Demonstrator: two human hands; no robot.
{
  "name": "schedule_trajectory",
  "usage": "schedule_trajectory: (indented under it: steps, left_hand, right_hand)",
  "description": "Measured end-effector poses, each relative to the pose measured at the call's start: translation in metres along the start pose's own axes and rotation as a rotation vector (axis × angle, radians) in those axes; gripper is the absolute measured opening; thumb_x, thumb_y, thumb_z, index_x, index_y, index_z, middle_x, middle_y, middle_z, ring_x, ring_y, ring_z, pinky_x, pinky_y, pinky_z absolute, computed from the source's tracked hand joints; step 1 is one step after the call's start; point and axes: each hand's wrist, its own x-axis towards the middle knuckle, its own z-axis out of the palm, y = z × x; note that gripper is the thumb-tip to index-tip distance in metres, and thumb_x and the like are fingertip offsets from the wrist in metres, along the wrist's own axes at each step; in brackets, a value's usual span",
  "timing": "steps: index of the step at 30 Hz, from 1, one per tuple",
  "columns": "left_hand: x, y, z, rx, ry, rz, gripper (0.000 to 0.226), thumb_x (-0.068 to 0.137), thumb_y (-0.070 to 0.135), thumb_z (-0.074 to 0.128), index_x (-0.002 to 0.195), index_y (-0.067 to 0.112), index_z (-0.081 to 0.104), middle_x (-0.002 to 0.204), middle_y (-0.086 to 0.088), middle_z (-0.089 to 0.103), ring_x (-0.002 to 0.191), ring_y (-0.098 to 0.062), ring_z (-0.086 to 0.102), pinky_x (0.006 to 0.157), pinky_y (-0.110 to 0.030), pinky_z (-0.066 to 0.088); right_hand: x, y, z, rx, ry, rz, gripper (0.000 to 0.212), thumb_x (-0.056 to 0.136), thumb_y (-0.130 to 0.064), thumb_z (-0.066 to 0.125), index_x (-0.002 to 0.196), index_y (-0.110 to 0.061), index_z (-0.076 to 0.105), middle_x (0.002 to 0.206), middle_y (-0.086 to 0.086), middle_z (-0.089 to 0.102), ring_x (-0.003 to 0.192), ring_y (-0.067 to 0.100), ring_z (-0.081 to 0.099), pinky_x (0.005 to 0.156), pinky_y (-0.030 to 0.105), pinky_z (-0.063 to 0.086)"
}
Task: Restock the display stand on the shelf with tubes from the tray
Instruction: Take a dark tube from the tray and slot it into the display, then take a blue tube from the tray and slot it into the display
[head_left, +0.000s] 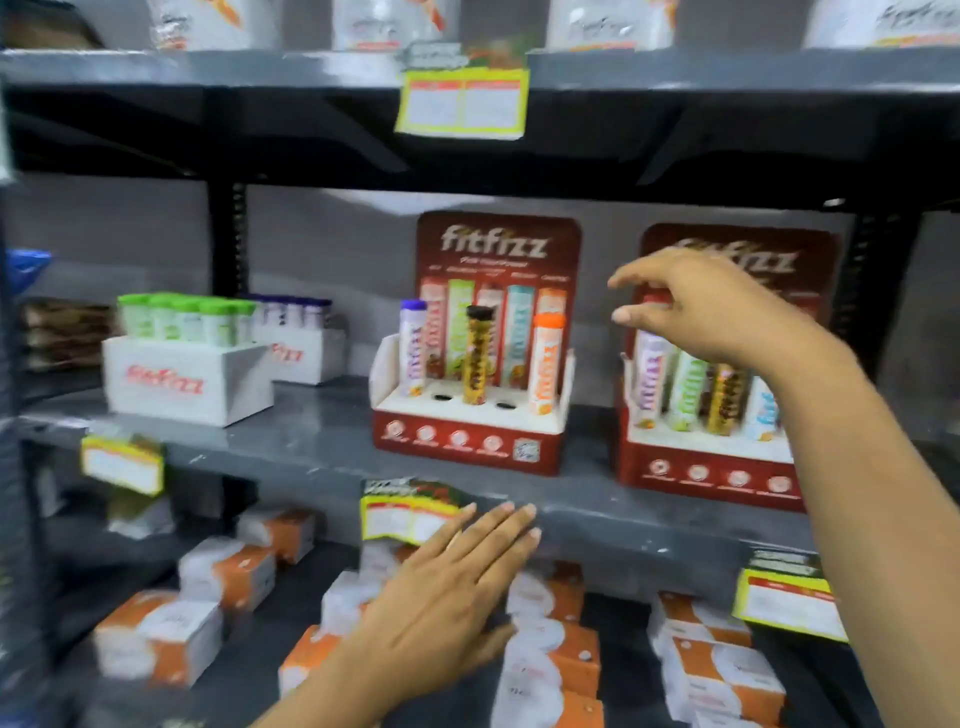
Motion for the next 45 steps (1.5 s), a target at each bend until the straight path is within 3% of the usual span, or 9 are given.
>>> schedule_trajectory:
  steps: [4,12,14,17,21,25,29,33,45]
  left_hand:
    - [-0.139,-0.018,-0.023,0.035,-0.163,-0.106,0.059,0.083,0.040,0.049,0.137,0.014,0.048,0.145,-0.004,0.043,0.132,-0.020,0.040,0.106,-0.037,0.028]
    - [-0.407,0.021,-0.084,0.121,-0.598,-0.648,0.051,0.093,0.040,0.039,0.133,0.012,0.053,0.141,-0.005,0.049,0.127,-0.019,0.048,0.097,-0.045,0.048]
    - [-0.454,0.046,-0.095,0.101,-0.673,-0.771,0.049,0.094,0.040,0.035,0.129,0.014,0.058,0.136,-0.003,0.055,0.123,-0.018,0.052,0.093,-0.039,0.051]
    - [-0.518,0.088,-0.112,0.035,-0.765,-0.980,0.051,0.075,0.035,0.074,0.120,0.014,0.064,0.127,-0.003,0.063,0.112,-0.016,0.062,0.082,-0.028,0.055]
    - [-0.582,0.135,-0.120,-0.103,-0.811,-1.226,0.051,0.096,0.042,0.032,0.130,0.012,0.055,0.133,-0.006,0.058,0.118,-0.020,0.056,0.097,-0.028,0.045]
    - [-0.624,0.165,-0.108,-0.186,-0.878,-1.475,0.052,0.096,0.048,0.040,0.136,0.016,0.048,0.142,-0.005,0.049,0.126,-0.022,0.048,0.103,-0.030,0.038]
    - [-0.637,0.176,-0.096,-0.032,-0.921,-1.407,0.051,0.094,0.056,0.027,0.117,0.024,0.060,0.112,0.001,0.069,0.099,-0.027,0.062,0.080,-0.036,0.049]
    - [-0.639,0.180,-0.095,0.047,-0.914,-1.372,0.051,0.093,0.055,0.025,0.086,0.022,0.064,0.084,-0.001,0.072,0.080,-0.025,0.064,0.063,-0.035,0.043]
    - [-0.643,0.180,-0.092,0.031,-0.938,-1.419,0.059,0.091,0.057,0.022,0.069,0.016,0.058,0.067,-0.003,0.065,0.067,-0.025,0.059,0.057,-0.037,0.043]
  right_hand:
    - [-0.035,-0.126,0.039,0.385,0.014,-0.325,0.035,0.084,-0.039,0.061,0.115,-0.023,0.065,0.116,0.004,0.067,0.107,0.023,0.061,0.090,0.028,0.041]
    - [-0.118,-0.358,0.188,0.797,-0.542,-0.677,0.027,0.085,-0.036,0.062,0.109,-0.025,0.068,0.104,0.001,0.071,0.098,0.021,0.064,0.086,0.038,0.050]
    - [-0.148,-0.406,0.224,0.837,-0.721,-0.686,0.027,0.084,-0.039,0.062,0.109,-0.028,0.067,0.099,-0.003,0.072,0.093,0.015,0.064,0.084,0.033,0.051]
    - [-0.207,-0.474,0.278,0.856,-0.956,-0.723,0.022,0.084,-0.033,0.064,0.104,-0.026,0.068,0.094,-0.003,0.074,0.087,0.013,0.066,0.079,0.028,0.049]
    - [-0.301,-0.543,0.339,0.761,-1.197,-0.764,0.023,0.083,-0.026,0.062,0.105,-0.025,0.068,0.102,0.005,0.071,0.097,0.021,0.065,0.080,0.027,0.047]
    - [-0.387,-0.587,0.377,0.650,-1.405,-0.834,0.034,0.083,-0.023,0.057,0.116,-0.026,0.063,0.120,0.009,0.065,0.110,0.027,0.061,0.088,0.030,0.047]
    - [-0.443,-0.615,0.402,0.548,-1.467,-0.949,0.043,0.088,-0.013,0.050,0.129,-0.025,0.053,0.135,0.012,0.053,0.121,0.029,0.053,0.092,0.030,0.044]
    - [-0.479,-0.625,0.417,0.434,-1.493,-1.047,0.047,0.088,-0.009,0.046,0.132,-0.024,0.049,0.143,0.017,0.035,0.121,0.038,0.051,0.099,0.037,0.043]
    - [-0.433,-0.628,0.409,0.438,-1.538,-0.942,0.038,0.077,-0.027,0.074,0.105,-0.002,0.069,0.115,0.020,0.068,0.105,0.031,0.065,0.083,0.032,0.051]
